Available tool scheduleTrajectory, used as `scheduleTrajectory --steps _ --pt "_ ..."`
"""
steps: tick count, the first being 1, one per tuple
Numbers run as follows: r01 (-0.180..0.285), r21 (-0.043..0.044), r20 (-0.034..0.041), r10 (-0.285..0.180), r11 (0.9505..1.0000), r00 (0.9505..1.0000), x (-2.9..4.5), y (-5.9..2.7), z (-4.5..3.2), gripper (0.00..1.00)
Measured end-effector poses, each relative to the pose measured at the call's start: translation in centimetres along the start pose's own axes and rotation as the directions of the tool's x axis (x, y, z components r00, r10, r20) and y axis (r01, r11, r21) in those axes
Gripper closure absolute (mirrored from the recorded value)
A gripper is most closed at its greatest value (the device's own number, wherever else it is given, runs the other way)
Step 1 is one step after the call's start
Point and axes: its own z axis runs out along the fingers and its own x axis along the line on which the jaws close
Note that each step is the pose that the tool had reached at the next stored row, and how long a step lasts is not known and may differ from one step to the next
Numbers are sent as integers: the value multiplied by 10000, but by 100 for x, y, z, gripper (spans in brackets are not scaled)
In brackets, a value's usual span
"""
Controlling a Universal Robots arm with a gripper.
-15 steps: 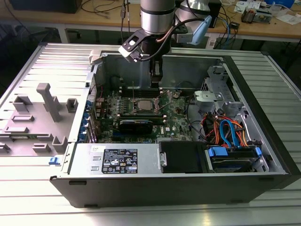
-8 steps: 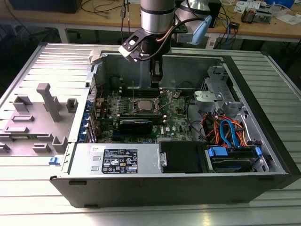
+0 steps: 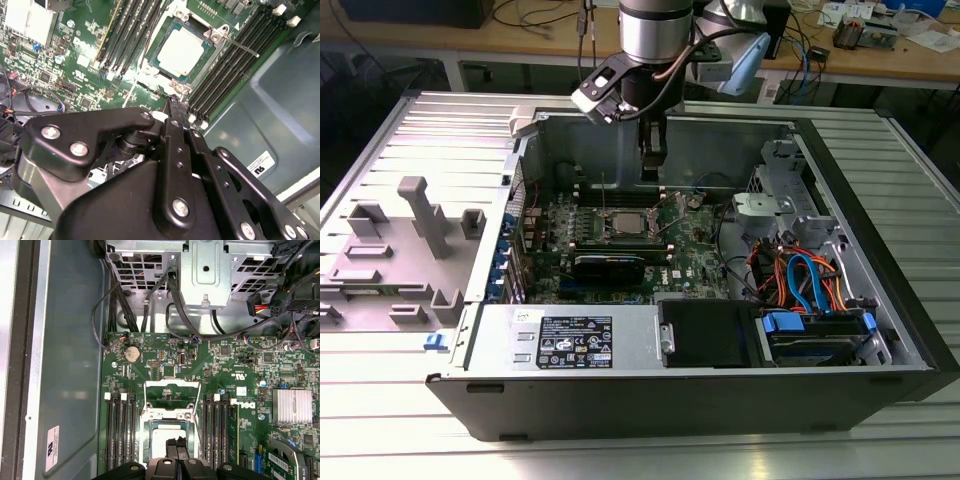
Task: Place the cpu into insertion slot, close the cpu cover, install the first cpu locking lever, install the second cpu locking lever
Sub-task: 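Close the cpu cover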
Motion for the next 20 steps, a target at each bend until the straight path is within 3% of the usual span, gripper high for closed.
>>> scheduleTrajectory --steps 6,11,15,20 --pt "2 1 0 -2 10000 10000 0 4 -1 89" --pt "0 1 0 0 10000 10000 -2 81 4 89" --pt "0 5 0 0 10000 10000 -8 317 16 89" --pt "0 7 -1 0 10000 10000 -10 370 19 89"
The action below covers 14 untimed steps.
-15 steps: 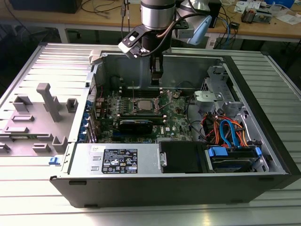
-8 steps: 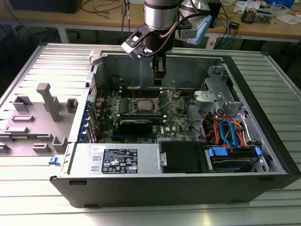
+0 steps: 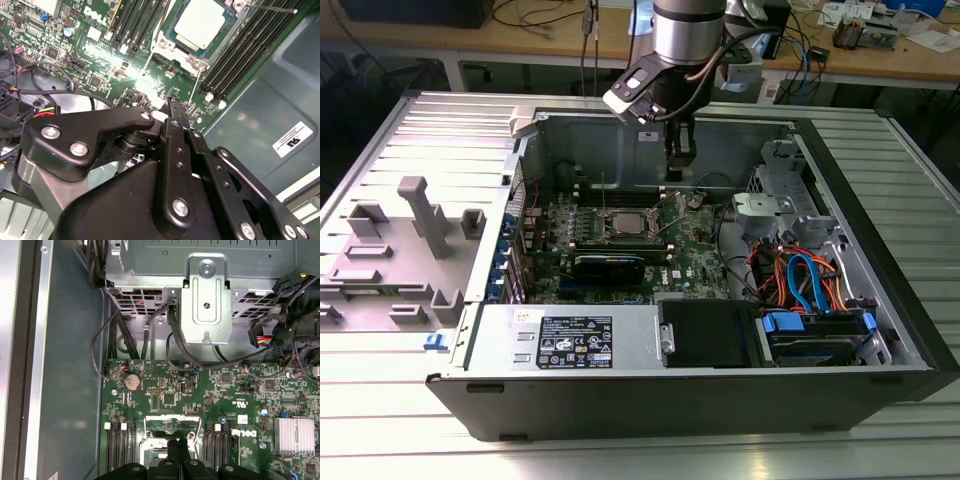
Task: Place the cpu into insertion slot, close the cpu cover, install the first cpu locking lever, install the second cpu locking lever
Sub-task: 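Close the cpu cover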
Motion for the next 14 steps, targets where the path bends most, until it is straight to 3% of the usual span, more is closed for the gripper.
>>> scheduleTrajectory --steps 14 --pt "0 2 0 0 10000 10000 -2 94 5 89"
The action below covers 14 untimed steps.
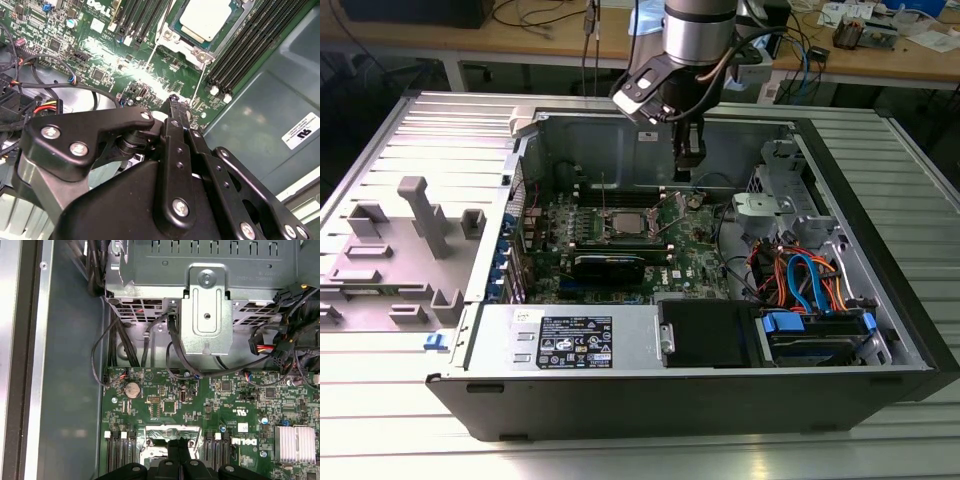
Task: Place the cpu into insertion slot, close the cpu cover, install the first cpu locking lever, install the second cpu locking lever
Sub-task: 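Close the cpu cover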
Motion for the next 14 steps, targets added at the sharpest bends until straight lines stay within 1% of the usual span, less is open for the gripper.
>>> scheduleTrajectory --steps 7,14 --pt "0 0 -1 0 10000 10000 0 27 2 89" --pt "-1 0 0 1 10000 10000 2 91 5 89"
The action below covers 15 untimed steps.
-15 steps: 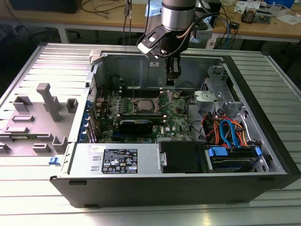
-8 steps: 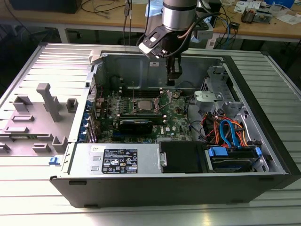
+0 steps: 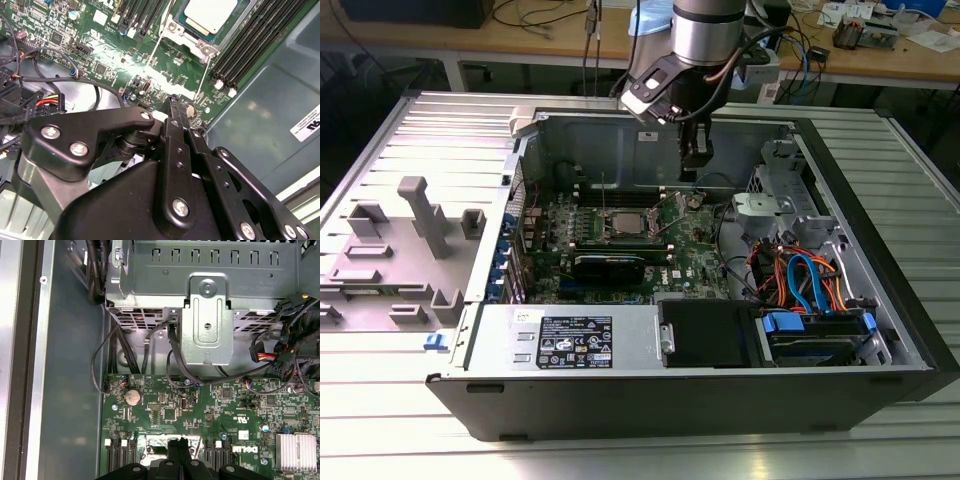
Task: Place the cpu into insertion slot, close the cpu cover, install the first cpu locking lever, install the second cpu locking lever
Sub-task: 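Close the cpu cover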
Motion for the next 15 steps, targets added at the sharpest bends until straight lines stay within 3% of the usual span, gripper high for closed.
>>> scheduleTrajectory --steps 15 --pt "-1 0 0 1 10000 10000 7 28 1 89"
